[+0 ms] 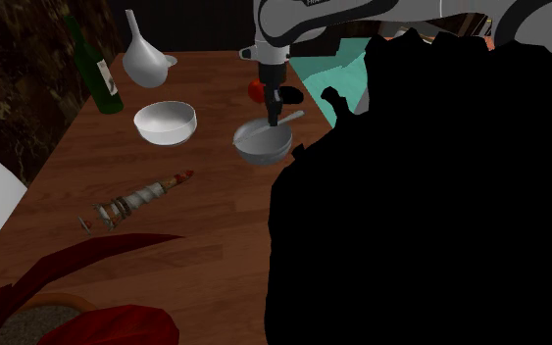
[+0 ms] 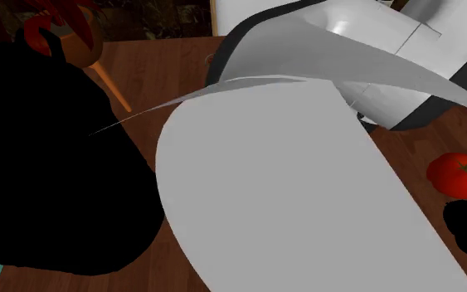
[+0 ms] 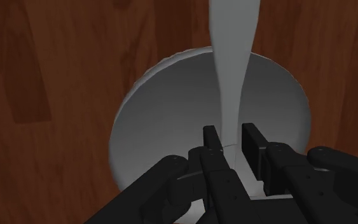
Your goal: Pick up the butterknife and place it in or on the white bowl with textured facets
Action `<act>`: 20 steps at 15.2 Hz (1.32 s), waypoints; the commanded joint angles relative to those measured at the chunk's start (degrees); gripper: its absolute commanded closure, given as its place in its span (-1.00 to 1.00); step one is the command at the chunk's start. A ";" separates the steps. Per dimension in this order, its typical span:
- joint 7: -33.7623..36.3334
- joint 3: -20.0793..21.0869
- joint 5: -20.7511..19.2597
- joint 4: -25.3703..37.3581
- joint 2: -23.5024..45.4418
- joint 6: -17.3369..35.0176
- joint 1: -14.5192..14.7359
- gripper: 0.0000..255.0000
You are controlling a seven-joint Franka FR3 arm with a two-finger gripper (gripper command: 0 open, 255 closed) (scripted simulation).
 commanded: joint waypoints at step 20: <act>-0.16 -0.17 -0.10 2.71 0.53 -2.18 -0.22 -1.00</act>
